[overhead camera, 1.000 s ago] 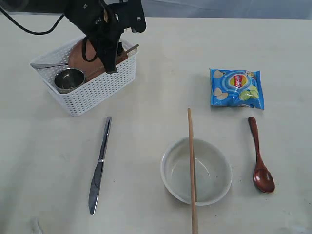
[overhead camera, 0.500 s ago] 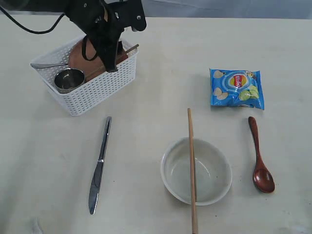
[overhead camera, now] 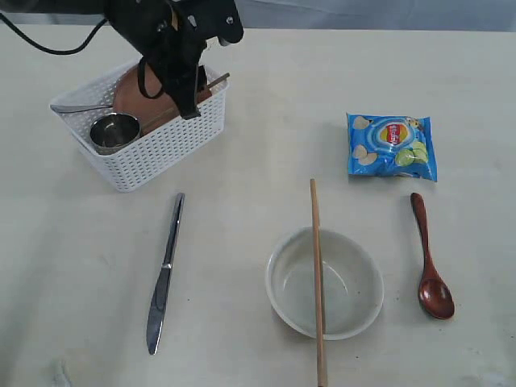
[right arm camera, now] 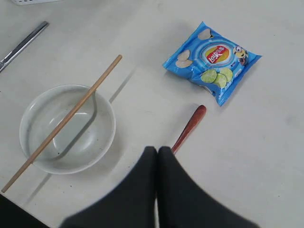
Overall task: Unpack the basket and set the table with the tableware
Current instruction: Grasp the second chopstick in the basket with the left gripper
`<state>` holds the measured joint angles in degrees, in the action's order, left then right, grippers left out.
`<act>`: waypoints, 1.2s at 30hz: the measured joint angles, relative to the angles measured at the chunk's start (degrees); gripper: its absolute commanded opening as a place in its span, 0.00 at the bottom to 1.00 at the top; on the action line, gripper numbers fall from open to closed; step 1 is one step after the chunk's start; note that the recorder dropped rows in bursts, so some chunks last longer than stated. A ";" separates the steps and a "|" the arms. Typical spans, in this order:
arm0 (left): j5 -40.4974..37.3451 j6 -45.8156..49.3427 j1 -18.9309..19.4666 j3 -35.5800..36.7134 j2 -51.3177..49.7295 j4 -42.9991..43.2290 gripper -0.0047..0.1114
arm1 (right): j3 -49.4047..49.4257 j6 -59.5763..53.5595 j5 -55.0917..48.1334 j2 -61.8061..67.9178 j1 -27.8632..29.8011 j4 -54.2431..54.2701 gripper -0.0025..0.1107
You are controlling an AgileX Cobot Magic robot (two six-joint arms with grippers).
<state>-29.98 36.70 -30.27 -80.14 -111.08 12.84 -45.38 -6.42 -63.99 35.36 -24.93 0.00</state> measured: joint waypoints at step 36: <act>4.19 1.83 0.00 0.00 -4.14 -1.03 0.10 | 0.00 0.36 0.11 0.00 0.00 0.00 0.02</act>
<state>-25.79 38.54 -30.27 -80.14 -115.22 11.81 -45.38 -6.06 -63.87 35.36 -24.93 0.00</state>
